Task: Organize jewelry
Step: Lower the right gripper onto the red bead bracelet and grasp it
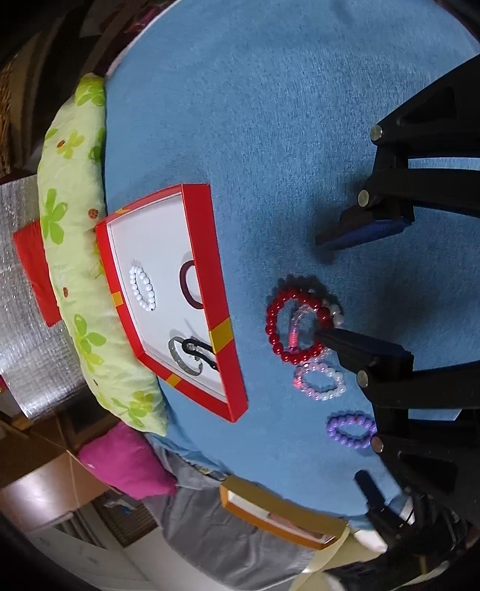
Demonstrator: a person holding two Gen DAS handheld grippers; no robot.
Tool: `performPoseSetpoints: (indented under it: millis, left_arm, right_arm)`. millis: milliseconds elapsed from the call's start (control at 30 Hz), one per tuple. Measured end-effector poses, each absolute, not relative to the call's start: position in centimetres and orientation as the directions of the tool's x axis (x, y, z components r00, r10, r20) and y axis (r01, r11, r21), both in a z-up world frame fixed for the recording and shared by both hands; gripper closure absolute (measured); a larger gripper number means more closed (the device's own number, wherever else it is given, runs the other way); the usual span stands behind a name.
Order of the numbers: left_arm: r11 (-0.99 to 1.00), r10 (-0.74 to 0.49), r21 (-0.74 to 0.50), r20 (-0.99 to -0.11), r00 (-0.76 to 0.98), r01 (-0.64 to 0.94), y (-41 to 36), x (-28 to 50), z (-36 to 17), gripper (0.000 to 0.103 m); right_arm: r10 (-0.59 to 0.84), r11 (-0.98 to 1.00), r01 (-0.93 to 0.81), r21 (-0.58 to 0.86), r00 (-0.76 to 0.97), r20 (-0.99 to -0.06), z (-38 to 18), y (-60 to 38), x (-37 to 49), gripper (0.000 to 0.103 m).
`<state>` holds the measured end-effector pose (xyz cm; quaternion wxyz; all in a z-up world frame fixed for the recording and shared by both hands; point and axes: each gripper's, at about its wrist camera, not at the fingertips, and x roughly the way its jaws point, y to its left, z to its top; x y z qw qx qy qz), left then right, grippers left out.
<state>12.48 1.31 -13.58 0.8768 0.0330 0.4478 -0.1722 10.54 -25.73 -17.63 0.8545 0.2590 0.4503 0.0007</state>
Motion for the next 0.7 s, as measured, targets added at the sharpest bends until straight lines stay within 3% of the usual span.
performPoseSetpoints:
  millis: [700]
  left_arm:
    - [0.949,-0.197,-0.016,-0.811,0.551,0.316,-0.9,13.2,-13.8,0.030]
  right_arm:
    - [0.233,0.838,0.288,0.464,0.580,-0.781,-18.7,-25.4,12.6,0.056]
